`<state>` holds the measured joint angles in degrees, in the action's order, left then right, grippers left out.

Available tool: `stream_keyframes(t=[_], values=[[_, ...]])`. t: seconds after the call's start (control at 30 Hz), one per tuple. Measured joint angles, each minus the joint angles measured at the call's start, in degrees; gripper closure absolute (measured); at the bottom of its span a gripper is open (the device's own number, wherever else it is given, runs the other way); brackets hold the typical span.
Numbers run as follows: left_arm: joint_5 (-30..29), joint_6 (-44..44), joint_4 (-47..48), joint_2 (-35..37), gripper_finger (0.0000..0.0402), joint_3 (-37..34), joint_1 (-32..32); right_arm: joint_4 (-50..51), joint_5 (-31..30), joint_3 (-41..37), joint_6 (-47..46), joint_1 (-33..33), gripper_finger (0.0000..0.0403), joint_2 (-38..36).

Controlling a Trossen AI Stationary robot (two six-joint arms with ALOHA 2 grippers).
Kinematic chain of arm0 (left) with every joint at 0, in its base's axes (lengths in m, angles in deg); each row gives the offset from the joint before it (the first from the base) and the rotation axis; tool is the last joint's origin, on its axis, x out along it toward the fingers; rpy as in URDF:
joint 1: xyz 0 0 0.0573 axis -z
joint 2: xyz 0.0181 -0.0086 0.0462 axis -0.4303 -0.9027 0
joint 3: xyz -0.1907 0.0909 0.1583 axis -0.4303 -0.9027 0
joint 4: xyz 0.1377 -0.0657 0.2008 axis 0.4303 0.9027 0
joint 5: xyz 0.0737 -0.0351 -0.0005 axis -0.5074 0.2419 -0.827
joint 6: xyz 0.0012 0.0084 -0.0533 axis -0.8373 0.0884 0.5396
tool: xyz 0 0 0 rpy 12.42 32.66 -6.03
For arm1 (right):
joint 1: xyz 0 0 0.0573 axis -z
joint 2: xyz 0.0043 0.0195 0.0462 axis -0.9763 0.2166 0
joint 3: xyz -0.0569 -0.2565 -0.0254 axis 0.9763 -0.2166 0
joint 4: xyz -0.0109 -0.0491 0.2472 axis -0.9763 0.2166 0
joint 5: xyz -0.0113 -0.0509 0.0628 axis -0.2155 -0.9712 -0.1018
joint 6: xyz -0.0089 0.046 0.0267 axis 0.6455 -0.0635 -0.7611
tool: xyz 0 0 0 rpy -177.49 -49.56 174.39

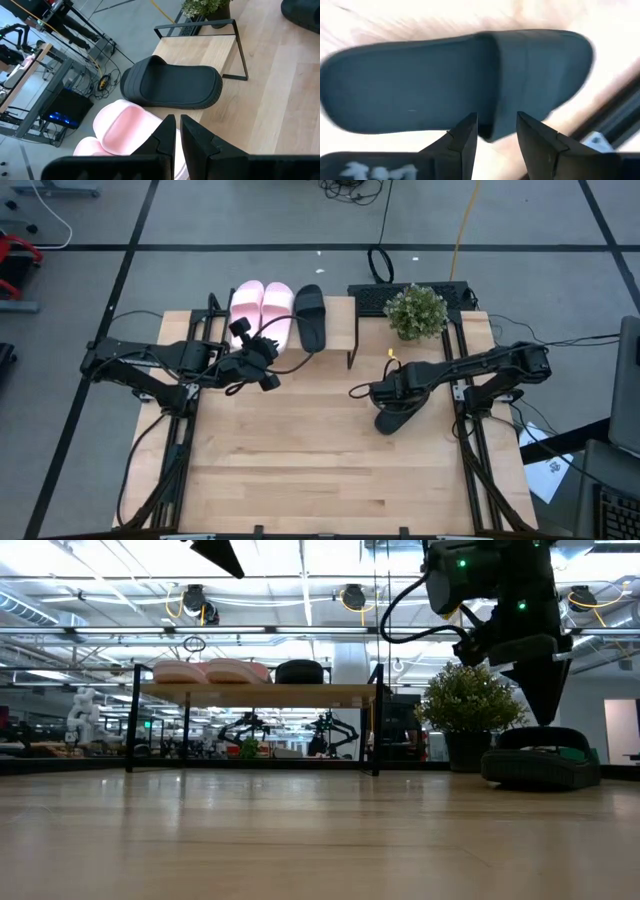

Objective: Pick and place slides into the shelf
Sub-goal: Put the black slipper on the shelf

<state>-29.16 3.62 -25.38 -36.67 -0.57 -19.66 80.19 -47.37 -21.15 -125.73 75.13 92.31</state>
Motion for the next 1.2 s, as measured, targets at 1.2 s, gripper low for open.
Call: stream_keyframes(t=[1.2], values=[[0.5, 0.3, 0.1, 0.0, 0.0369, 0.0, 0.0, -2.2, -7.3, -6.3, -4.6, -0.8, 0.0277, 0.2]])
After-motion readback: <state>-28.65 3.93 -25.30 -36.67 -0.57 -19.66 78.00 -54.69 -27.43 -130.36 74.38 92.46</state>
